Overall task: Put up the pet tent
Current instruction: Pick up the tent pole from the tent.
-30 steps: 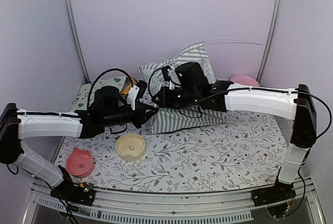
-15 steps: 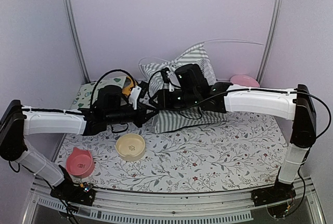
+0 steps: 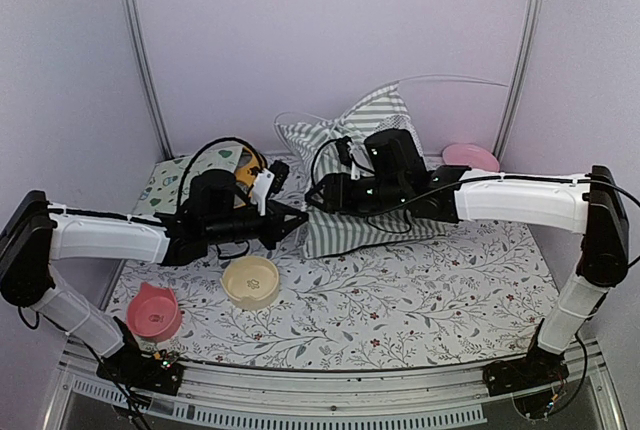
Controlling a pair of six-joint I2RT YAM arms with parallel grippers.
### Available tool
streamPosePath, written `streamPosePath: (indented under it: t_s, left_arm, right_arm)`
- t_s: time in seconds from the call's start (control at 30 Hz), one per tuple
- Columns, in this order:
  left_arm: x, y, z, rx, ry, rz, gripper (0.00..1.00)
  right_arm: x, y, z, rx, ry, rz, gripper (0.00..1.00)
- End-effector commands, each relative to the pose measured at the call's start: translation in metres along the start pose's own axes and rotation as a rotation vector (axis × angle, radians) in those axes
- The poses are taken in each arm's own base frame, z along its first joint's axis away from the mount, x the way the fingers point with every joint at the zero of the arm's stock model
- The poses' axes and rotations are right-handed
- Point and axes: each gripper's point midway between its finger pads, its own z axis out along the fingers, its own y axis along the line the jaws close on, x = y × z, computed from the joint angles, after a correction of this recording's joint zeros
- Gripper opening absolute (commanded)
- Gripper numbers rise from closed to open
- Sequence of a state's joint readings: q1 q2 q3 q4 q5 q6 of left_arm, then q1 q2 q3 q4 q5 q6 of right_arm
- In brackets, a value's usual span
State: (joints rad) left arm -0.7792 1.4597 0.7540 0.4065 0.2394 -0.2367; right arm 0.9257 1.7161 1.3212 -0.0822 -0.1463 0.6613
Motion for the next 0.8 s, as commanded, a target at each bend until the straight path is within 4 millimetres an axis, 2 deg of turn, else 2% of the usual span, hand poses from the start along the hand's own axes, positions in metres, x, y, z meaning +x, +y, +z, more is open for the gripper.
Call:
streamPosePath:
  t_s: [0.0,0.1,0.2,0.23,0.33,0.37,0.4,0.5,0.57,0.63,0.77]
  left_arm:
    - [-0.013,-0.011,0.004,0.026,-0.044,0.052,0.00]
    - [-0.014,-0.016,0.004,0.042,-0.045,0.064,0.00]
    - [-0.015,-0.018,0.005,0.047,-0.040,0.070,0.00]
    - [-0.015,-0.018,0.005,0.050,-0.036,0.072,0.00]
    - [-0.012,-0.018,0.005,0.049,-0.023,0.066,0.00]
    - [-0.010,-0.017,0.005,0.045,-0.018,0.061,0.00]
    - [-0.007,-0.014,0.005,0.035,-0.009,0.053,0.01]
    - [-0.002,-0.010,0.002,0.010,-0.008,0.037,0.32]
    - [-0.003,-0.008,-0.003,-0.005,-0.024,0.034,0.40]
    - [-0.003,-0.008,-0.007,-0.010,-0.042,0.032,0.41]
    - [-0.002,-0.007,-0.013,-0.018,-0.057,0.031,0.29]
  right_arm:
    - [-0.024,0.018,0.003,-0.091,-0.051,0.017,0.57]
    - [-0.028,0.015,0.009,-0.075,-0.063,0.011,0.57]
    - [-0.036,0.009,0.011,-0.070,-0.072,0.009,0.51]
    - [-0.040,0.007,0.011,-0.066,-0.079,0.010,0.45]
    - [-0.055,0.002,0.002,-0.076,-0.107,0.018,0.03]
    - [-0.061,0.004,-0.002,-0.086,-0.118,0.018,0.00]
    - [-0.066,0.008,-0.006,-0.098,-0.126,0.015,0.00]
    - [-0.072,0.019,-0.013,-0.132,-0.130,-0.005,0.00]
    - [-0.075,0.025,-0.016,-0.150,-0.129,-0.011,0.00]
    - [-0.077,0.029,-0.018,-0.157,-0.132,-0.017,0.00]
    - [-0.082,0.031,-0.021,-0.158,-0.139,-0.031,0.00]
